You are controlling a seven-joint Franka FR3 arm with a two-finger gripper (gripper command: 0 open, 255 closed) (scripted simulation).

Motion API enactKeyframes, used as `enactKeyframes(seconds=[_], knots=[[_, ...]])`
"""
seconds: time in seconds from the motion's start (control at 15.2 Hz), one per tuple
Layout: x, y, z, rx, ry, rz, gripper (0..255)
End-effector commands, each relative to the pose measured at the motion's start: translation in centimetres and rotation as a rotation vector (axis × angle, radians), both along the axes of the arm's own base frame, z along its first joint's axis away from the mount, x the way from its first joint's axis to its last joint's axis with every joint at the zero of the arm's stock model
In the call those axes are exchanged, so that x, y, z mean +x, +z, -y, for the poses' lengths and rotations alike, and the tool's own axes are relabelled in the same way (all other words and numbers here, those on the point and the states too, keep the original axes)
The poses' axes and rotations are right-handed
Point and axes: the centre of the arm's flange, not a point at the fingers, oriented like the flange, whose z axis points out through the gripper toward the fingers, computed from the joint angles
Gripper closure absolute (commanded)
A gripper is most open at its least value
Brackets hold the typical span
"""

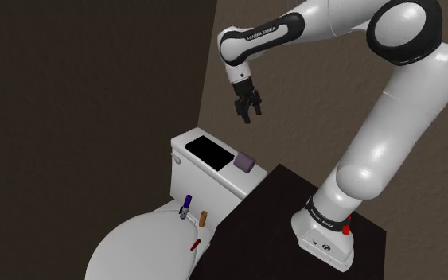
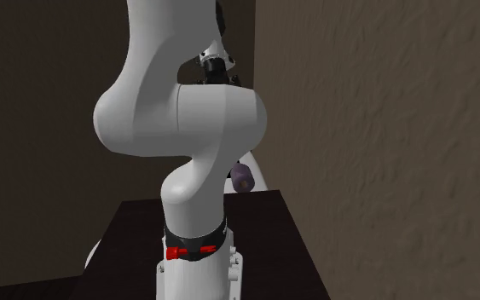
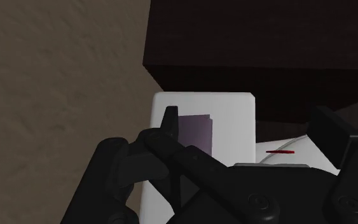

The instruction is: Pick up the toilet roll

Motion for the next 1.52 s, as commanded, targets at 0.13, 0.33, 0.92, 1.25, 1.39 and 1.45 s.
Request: enactKeyframes(seconds=[0.13,0.33,0.92,1.25,1.39,1.45], knots=[[3.2,-6.4,1.4,0.000,-0.001,-0.135,0],[5.1,-11.2,2.3,0.000,-0.002,-0.235,0],[7.8,-26.6,5.1,0.000,-0.005,-0.532,0],[7.3,-35.3,6.7,0.000,-0.007,-0.698,0],[6.9,-37.7,7.2,0.000,-0.008,-0.744,0],[6.9,-38.2,7.2,0.000,-0.008,-0.744,0]])
